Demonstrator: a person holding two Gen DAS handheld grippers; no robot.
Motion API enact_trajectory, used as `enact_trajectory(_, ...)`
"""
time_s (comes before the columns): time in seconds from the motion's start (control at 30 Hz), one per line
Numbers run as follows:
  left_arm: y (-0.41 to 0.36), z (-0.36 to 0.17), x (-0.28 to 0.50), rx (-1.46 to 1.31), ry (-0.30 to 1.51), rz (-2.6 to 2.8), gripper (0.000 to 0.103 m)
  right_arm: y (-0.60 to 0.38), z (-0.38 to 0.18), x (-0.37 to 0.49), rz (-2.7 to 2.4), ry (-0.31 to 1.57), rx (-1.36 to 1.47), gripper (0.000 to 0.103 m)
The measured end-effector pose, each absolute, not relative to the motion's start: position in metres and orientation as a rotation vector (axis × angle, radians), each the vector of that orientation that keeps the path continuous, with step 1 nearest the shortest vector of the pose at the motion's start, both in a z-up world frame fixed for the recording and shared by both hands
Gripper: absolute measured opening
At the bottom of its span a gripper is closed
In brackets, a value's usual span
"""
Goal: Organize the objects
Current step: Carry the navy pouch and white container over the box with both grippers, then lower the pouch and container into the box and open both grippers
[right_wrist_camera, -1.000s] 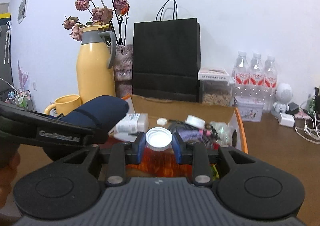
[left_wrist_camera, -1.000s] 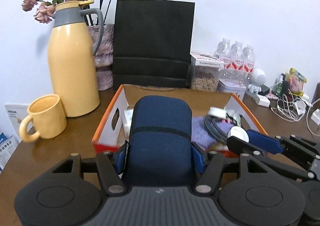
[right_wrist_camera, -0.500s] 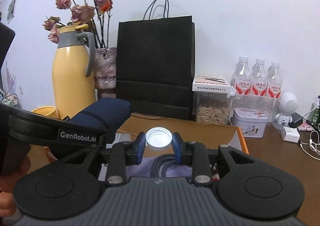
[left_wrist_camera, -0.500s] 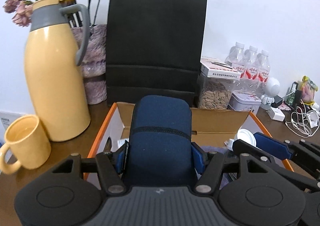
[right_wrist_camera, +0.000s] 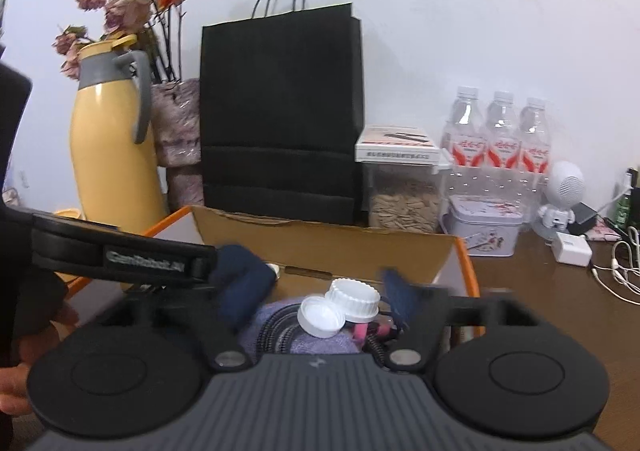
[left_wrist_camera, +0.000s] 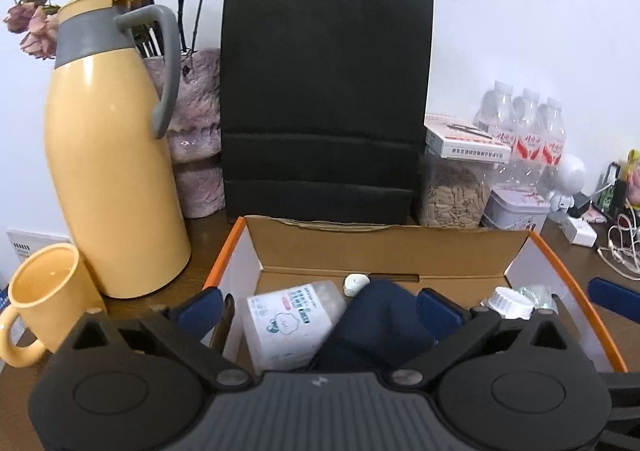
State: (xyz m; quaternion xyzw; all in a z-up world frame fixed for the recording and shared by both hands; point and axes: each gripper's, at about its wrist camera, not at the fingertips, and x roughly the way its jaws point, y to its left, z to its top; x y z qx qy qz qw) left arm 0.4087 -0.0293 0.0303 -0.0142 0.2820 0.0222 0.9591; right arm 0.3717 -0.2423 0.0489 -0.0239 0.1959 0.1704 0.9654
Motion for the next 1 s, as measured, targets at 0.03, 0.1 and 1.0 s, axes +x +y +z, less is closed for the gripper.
enact_trajectory(0.03, -0.029, 0.031, 0.409, -0.029, 0.575, 0.041, 0.103, -0.243, 0.050, 0.370, 0.341, 0.384, -0.049, 0.094)
enact_trajectory(0.1, -0.029, 0.031, 0.409, -0.032, 0.574, 0.042, 0.103, -0.244, 0.051, 0.368, 0.341, 0.377, -0.055, 0.098)
enact_trajectory(1.0, -0.015, 0.036, 0.328, -0.041, 0.558, 0.022, 0.103, -0.256, 0.059, 0.308, 0.352, 0.338, -0.068, 0.103)
